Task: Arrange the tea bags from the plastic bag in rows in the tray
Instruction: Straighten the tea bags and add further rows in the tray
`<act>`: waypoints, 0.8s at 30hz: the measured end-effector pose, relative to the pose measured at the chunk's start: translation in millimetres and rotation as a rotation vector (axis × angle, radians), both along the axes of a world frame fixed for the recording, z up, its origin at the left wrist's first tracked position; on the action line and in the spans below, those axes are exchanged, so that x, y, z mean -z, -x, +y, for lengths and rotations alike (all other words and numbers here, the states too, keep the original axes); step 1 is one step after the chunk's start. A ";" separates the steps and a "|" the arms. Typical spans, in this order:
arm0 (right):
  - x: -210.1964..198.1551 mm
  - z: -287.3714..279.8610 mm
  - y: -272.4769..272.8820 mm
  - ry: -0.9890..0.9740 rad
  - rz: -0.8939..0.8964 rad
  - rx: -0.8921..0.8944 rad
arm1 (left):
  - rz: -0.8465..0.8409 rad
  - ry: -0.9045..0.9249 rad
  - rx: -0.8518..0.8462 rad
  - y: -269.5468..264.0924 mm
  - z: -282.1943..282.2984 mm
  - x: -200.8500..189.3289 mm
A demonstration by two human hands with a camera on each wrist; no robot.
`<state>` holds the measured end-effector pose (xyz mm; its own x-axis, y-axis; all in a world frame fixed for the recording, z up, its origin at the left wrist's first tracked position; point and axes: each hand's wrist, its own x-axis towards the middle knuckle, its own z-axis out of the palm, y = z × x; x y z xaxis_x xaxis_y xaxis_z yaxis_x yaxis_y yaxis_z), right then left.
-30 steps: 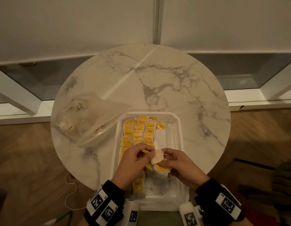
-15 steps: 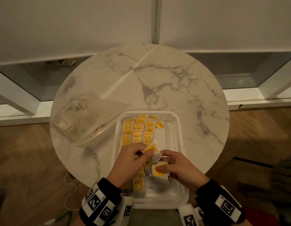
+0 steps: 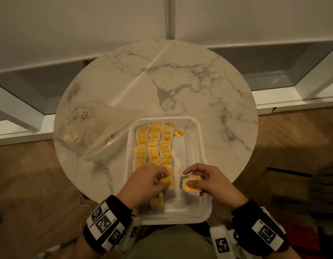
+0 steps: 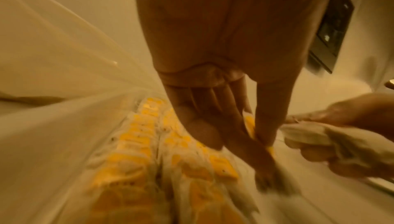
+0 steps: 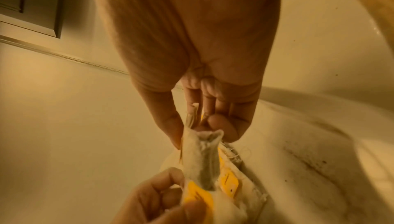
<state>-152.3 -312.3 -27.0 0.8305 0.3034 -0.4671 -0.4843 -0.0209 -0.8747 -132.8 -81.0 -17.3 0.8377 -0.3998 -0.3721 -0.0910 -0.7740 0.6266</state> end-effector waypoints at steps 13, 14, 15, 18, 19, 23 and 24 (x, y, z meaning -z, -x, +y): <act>7.4 1.8 9.5 0.019 -0.107 0.017 | -0.187 -0.416 0.181 -18.1 -33.9 2.0; 7.4 1.2 10.0 0.019 -0.113 0.016 | -0.202 -0.437 0.185 -20.9 -34.9 2.1; 7.3 0.7 10.6 0.018 -0.117 0.015 | -0.207 -0.453 0.194 -22.8 -35.9 2.8; 7.7 -0.1 12.5 0.011 -0.118 0.018 | -0.202 -0.476 0.199 -21.9 -37.6 2.6; 7.8 -0.3 12.8 0.006 -0.111 0.022 | -0.207 -0.476 0.188 -20.4 -37.9 2.6; 7.4 -0.8 13.8 -0.003 -0.102 0.023 | -0.236 -0.466 0.130 -13.6 -36.0 -0.7; 7.6 -0.6 14.1 -0.001 -0.106 0.022 | -0.237 -0.457 0.128 -11.5 -35.0 -2.0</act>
<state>-166.4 -312.9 -34.6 0.8816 0.2855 -0.3758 -0.3892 -0.0103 -0.9211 -121.2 -116.0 -15.3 0.8748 -0.3461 -0.3389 -0.3012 -0.9366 0.1790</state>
